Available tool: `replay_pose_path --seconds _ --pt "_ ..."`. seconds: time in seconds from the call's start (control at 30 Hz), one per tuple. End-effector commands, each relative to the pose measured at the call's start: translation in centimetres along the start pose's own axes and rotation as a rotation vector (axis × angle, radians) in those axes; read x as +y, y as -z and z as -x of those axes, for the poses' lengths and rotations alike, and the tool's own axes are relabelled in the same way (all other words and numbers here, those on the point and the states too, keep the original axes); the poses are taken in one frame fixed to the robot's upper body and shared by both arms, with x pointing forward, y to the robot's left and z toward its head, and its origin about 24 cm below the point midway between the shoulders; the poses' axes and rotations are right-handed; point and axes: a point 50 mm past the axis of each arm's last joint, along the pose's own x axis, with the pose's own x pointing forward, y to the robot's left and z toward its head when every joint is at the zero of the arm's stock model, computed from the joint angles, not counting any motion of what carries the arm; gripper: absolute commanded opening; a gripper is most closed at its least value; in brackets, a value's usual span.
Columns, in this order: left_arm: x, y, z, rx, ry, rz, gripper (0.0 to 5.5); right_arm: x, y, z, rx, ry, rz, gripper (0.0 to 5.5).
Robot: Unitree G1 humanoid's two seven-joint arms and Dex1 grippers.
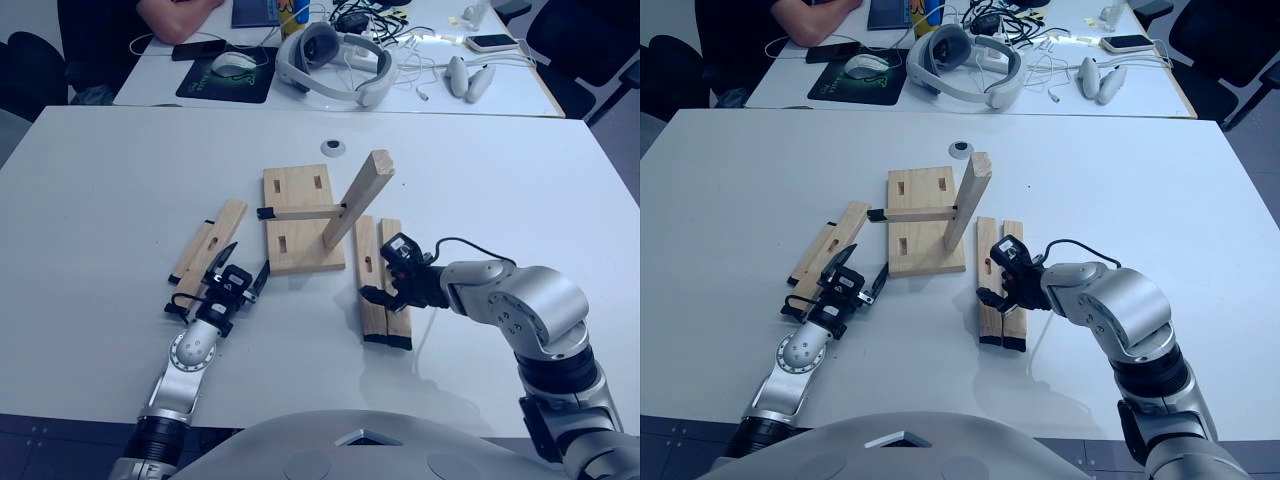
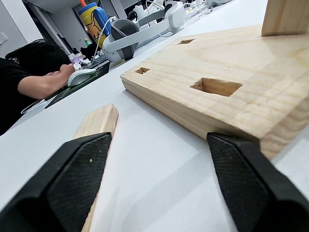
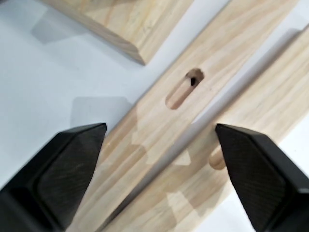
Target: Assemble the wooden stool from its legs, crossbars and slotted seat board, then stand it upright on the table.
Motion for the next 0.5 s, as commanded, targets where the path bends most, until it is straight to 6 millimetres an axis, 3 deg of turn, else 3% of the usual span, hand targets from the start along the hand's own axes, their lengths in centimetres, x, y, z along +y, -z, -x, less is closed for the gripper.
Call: replay_pose_path --seconds 0.03,0.5 --pt "-0.4 0.39 0.1 0.022 0.021 -0.004 3.66 0.79 1.63 -0.61 0.074 -0.108 -0.06 4.18" --pt "-0.64 0.49 0.25 0.026 0.018 0.001 3.66 0.21 1.53 -1.1 0.057 -0.051 -0.132 4.18"
